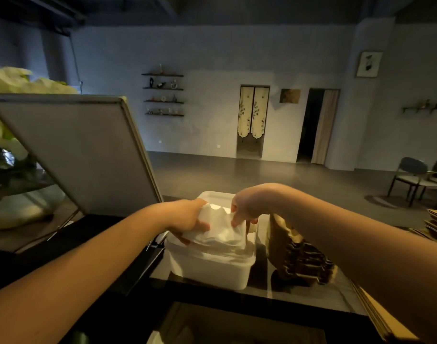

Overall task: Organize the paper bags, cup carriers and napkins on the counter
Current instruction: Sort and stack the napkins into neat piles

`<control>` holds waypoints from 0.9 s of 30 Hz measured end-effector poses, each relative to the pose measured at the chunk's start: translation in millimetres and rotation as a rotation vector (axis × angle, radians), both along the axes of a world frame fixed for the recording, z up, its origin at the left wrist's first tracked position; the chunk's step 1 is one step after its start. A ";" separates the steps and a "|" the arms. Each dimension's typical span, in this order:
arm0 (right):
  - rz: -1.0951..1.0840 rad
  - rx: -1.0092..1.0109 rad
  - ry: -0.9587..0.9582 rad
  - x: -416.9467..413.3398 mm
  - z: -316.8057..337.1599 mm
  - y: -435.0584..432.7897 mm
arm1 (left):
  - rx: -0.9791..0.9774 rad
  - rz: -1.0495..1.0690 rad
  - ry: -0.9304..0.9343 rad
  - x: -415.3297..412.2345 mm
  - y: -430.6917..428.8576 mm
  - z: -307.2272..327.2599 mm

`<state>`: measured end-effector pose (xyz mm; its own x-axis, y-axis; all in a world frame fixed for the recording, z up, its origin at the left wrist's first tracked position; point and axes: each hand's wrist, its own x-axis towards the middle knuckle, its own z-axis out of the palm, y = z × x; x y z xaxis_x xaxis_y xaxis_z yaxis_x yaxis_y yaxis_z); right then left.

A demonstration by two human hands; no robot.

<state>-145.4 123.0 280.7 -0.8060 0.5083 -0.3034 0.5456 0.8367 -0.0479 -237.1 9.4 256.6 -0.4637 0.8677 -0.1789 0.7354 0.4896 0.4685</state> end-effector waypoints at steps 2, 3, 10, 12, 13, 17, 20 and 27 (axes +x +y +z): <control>0.015 0.019 -0.049 0.6 1.3 1.7 | -0.014 -0.008 -0.040 -1.4 3.1 -1.2; 0.027 0.026 -0.074 1.2 2.0 2.9 | -0.020 -0.012 -0.072 -2.3 4.1 -1.2; 0.074 0.113 -0.138 4.8 0.6 7.6 | -0.063 -0.060 -0.103 -5.1 4.9 -1.8; 0.113 0.146 -0.097 6.9 3.0 3.9 | -0.057 -0.083 -0.040 -4.9 4.9 -3.4; 0.136 0.165 -0.061 8.7 6.1 0.5 | -0.056 -0.091 -0.003 -5.0 5.1 -3.9; 0.258 0.178 -0.003 11.0 10.7 -14.5 | -0.079 -0.109 0.045 -3.4 8.3 -6.9; 0.252 0.072 -0.140 8.0 -0.8 -18.2 | -0.111 -0.109 -0.004 -0.7 10.9 -12.9; 0.306 0.061 -0.148 11.6 -4.8 -16.5 | -0.121 -0.163 0.017 -0.8 6.6 -19.4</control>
<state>-133.8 106.5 275.8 -0.8736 0.2701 -0.4049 0.2660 0.9616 0.0676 -237.9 16.0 237.1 -0.3224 0.9043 -0.2797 0.8169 0.4151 0.4005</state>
